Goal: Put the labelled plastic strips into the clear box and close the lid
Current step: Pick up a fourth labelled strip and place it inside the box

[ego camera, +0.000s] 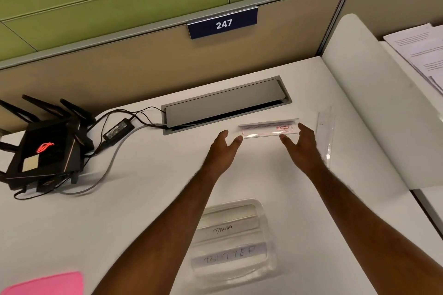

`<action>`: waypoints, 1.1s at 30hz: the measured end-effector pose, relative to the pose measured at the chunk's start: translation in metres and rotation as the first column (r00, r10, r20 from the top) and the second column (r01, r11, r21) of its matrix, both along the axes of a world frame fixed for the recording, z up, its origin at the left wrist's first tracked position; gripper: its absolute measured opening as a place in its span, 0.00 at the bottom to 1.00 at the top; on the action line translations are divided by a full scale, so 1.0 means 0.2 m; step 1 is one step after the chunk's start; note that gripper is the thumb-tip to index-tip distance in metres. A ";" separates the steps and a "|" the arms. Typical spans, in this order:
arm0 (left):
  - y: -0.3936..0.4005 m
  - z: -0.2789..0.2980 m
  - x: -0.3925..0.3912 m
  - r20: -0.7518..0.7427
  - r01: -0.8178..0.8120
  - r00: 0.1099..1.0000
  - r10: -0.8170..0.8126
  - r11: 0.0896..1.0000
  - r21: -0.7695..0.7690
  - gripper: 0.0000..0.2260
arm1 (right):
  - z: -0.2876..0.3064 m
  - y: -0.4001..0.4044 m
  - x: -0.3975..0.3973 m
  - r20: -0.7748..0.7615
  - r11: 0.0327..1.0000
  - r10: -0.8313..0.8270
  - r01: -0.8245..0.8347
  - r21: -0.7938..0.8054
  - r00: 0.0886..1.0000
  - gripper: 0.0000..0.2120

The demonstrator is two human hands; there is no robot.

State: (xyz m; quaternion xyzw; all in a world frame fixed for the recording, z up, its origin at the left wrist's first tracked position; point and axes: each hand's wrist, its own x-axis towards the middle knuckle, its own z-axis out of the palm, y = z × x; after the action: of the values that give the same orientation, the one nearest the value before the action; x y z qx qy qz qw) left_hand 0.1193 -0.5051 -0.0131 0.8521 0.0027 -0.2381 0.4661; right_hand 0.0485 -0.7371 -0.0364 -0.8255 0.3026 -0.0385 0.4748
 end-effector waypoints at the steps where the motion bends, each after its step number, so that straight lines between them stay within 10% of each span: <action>1: -0.02 -0.01 0.03 -0.011 0.003 1.000 -0.003 1.000 0.006 0.32 | -0.01 -0.01 0.03 -0.006 1.000 -0.012 0.012 0.008 1.000 0.37; 33: -0.42 -0.27 0.34 -0.103 -0.136 0.987 0.127 0.986 -0.092 0.30 | -0.24 -0.21 0.31 0.016 0.960 -0.179 0.171 0.224 0.984 0.28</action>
State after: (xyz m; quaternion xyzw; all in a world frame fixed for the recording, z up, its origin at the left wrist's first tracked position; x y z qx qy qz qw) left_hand 0.1871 -0.5889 -0.0677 0.8134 0.0696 -0.2475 0.5218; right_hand 0.1098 -0.7796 -0.0842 -0.7366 0.3681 -0.0610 0.5641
